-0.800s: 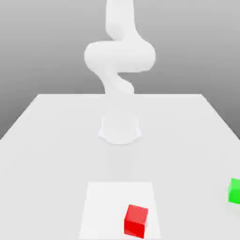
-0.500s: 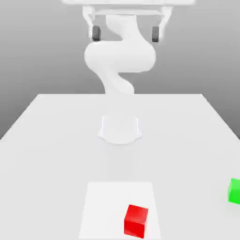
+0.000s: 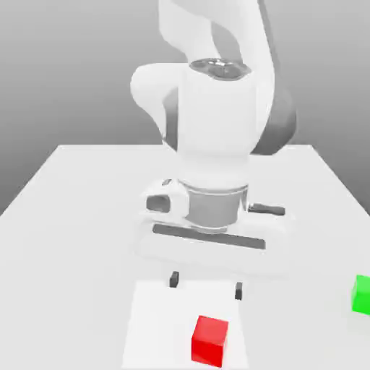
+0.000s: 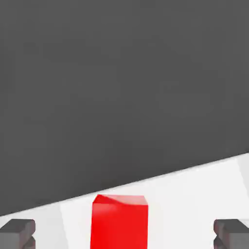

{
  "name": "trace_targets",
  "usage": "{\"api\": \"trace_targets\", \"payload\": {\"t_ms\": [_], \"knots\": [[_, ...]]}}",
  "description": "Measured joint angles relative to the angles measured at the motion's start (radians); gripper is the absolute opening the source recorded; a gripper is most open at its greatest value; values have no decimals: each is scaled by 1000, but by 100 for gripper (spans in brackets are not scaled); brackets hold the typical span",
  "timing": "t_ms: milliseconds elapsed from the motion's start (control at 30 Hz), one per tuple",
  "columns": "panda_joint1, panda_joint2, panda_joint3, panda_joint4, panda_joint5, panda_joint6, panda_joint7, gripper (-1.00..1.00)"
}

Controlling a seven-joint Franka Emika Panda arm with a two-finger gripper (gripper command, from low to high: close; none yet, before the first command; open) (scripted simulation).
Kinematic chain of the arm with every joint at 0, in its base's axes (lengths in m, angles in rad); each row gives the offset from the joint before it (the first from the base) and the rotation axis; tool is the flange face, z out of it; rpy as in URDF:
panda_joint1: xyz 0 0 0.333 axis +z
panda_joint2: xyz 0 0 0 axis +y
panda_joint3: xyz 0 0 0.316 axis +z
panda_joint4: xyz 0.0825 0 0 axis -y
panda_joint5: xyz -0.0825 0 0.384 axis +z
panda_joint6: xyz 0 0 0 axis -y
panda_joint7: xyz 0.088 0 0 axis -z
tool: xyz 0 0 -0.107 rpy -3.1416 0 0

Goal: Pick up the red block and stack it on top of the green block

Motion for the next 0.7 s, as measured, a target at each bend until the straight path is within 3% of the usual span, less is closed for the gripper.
{"api": "trace_targets", "payload": {"t_ms": [167, 200, 433, 600, 700], "knots": [[28, 180, -34, 16, -39, 137, 42, 0], [36, 207, -43, 21, -46, 159, 47, -100], [36, 209, -43, 21, -47, 162, 48, -100], [14, 56, -3, -3, 4, 33, 6, -100], [83, 33, 82, 12, -12, -10, -49, -100]]}}
